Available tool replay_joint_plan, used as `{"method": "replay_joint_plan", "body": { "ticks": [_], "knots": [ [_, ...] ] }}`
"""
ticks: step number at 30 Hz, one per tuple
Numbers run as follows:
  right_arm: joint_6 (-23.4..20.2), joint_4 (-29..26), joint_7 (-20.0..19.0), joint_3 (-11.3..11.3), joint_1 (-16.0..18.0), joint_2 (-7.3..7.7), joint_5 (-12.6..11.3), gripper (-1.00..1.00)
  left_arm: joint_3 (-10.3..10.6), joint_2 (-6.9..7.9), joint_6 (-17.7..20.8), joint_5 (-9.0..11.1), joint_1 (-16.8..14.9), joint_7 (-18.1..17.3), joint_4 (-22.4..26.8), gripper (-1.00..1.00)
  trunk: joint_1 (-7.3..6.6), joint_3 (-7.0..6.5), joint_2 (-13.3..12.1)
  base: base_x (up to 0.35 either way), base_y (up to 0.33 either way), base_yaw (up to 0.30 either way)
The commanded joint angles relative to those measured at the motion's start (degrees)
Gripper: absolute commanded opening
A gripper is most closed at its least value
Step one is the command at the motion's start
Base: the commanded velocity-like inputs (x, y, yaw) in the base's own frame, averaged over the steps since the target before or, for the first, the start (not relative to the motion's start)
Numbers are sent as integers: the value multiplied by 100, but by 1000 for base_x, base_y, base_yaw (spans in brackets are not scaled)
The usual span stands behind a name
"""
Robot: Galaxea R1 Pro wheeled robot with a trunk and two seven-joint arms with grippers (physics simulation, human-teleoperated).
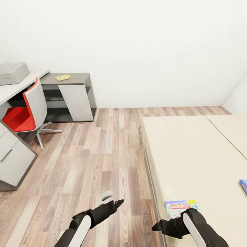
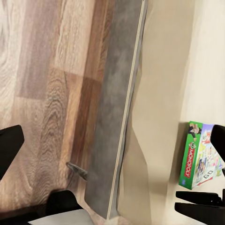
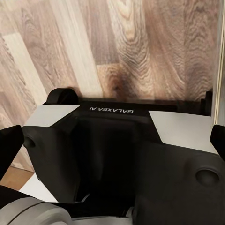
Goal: Put all the toys in the child's room - the three board games (two on the bed and one on the table), the two jigsaw puzzles on the table, and the tennis ball on the table - inside the toy box on the table in the child's room.
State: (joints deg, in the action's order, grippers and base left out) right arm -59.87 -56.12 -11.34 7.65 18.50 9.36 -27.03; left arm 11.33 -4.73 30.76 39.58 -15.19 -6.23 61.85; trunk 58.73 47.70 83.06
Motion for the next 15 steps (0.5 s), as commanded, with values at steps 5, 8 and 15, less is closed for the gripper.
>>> {"method": "replay_joint_plan", "body": {
  "ticks": [5,8,15],
  "knots": [
    [-13,-4,-57,9,4,5,64,100,-7,-2,28,15,-2,-1,3,100,0,4,2,0,22,0],
    [-13,-14,-59,9,-3,3,67,100,-8,-2,27,15,-2,3,3,100,0,4,2,0,10,0],
    [-13,-202,-71,96,-31,5,73,100,-8,-2,27,15,-2,6,3,100,0,4,2,0,4,0]
  ]
}}
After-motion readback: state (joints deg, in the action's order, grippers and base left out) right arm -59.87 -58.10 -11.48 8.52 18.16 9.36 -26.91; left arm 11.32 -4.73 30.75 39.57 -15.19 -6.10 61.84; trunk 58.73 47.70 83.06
